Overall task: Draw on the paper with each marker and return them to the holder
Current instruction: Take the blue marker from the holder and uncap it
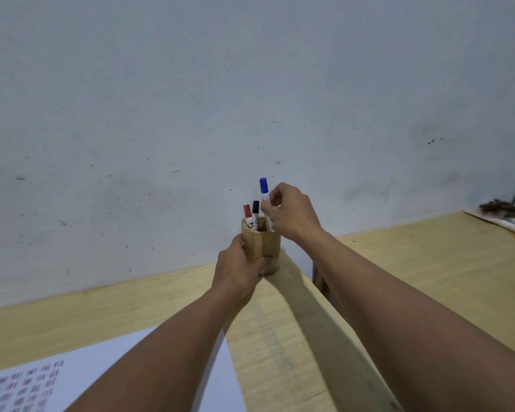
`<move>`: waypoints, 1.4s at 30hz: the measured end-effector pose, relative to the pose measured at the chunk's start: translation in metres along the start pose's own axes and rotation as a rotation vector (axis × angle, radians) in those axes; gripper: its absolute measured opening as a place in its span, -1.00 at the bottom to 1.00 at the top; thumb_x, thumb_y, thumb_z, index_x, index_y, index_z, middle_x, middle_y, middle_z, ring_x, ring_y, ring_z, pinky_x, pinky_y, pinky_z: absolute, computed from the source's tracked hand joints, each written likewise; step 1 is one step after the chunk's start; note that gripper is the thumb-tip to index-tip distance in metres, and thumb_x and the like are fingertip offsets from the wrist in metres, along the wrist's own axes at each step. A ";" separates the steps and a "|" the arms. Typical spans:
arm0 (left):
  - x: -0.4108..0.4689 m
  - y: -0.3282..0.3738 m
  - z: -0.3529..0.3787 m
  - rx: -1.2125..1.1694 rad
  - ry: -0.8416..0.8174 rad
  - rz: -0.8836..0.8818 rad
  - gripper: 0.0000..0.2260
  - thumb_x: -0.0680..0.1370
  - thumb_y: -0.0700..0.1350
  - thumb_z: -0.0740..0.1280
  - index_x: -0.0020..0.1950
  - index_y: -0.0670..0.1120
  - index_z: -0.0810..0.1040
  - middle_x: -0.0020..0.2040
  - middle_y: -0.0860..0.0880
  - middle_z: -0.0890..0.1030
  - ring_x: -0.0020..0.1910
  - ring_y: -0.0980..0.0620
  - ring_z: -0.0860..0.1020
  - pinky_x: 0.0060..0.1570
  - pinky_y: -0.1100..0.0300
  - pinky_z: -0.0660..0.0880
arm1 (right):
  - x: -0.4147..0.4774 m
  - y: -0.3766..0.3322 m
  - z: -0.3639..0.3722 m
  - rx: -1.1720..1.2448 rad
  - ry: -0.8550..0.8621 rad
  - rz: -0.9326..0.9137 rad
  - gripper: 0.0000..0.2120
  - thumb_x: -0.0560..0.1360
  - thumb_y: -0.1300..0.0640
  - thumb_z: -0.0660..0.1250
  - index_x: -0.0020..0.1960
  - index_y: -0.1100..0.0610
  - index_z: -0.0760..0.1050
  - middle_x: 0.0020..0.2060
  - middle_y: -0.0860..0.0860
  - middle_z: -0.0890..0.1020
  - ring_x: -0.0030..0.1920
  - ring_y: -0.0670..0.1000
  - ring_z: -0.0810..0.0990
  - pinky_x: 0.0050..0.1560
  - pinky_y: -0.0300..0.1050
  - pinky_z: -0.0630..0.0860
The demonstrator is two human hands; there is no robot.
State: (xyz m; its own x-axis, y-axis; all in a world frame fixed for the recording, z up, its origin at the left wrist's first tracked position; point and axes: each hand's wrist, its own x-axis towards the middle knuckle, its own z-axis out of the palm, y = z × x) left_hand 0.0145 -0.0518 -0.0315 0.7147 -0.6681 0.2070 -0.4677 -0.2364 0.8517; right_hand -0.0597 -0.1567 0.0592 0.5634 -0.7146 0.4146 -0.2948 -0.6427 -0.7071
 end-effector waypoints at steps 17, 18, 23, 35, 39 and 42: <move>-0.066 0.054 -0.129 -0.181 0.290 0.083 -0.62 0.54 -0.17 0.32 0.34 0.09 0.55 0.10 0.04 0.66 -0.08 0.14 0.64 -0.15 0.29 0.59 | -0.076 -0.078 -0.008 -0.191 -0.147 -0.235 -0.85 0.63 0.08 0.30 0.13 0.04 0.62 -0.06 0.02 0.69 -0.09 0.09 0.64 -0.06 0.08 0.60; -0.073 0.054 -0.137 -0.199 0.281 0.094 -0.65 0.52 -0.14 0.36 0.29 0.10 0.59 0.05 0.04 0.69 -0.07 0.07 0.67 -0.08 0.13 0.65 | -0.081 -0.081 -0.006 -0.197 -0.162 -0.252 -0.85 0.63 0.08 0.30 0.12 0.03 0.63 -0.05 0.00 0.70 -0.10 0.07 0.63 -0.05 0.09 0.61; -0.101 0.056 -0.168 -0.247 0.296 0.119 -0.88 0.56 -0.23 0.39 -0.01 -0.07 0.71 -0.12 -0.09 0.74 -0.17 -0.01 0.72 -0.08 0.05 0.69 | -0.110 -0.105 0.002 -0.210 -0.183 -0.287 -0.83 0.61 0.16 0.31 0.12 0.02 0.64 -0.04 -0.06 0.68 -0.18 -0.01 0.59 -0.06 0.08 0.61; -0.150 0.038 -0.230 -0.289 0.311 0.074 -0.91 0.59 -0.21 0.37 -0.01 -0.13 0.69 -0.12 -0.16 0.72 -0.14 -0.02 0.71 -0.05 0.01 0.68 | -0.195 -0.175 0.038 0.891 -0.325 0.495 -0.61 0.61 -0.17 0.31 0.03 0.17 0.62 -0.33 -0.01 0.50 -0.35 -0.05 0.43 -0.33 -0.16 0.41; -0.161 0.027 -0.248 -0.246 0.303 0.066 -0.89 0.60 -0.19 0.36 -0.02 -0.16 0.69 -0.11 -0.13 0.72 -0.09 -0.03 0.71 -0.07 0.05 0.68 | -0.202 -0.193 0.058 1.240 -0.299 0.594 -0.82 0.62 0.10 0.38 -0.09 0.19 0.56 -0.39 -0.01 0.52 -0.42 -0.09 0.46 -0.41 -0.27 0.48; -0.166 0.023 -0.260 -0.263 0.325 0.035 -0.85 0.60 -0.19 0.35 -0.03 -0.22 0.69 -0.18 -0.14 0.69 -0.20 -0.02 0.67 -0.09 0.05 0.67 | -0.205 -0.200 0.068 1.294 -0.269 0.563 -0.85 0.63 0.20 0.34 -0.10 0.22 0.53 -0.39 0.03 0.54 -0.43 -0.09 0.49 -0.41 -0.30 0.52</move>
State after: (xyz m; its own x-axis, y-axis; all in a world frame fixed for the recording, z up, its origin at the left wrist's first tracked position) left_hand 0.0205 0.2373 0.0785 0.8472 -0.4055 0.3434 -0.3760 -0.0009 0.9266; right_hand -0.0637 0.1370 0.0767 0.7790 -0.6181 -0.1054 0.2908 0.5051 -0.8126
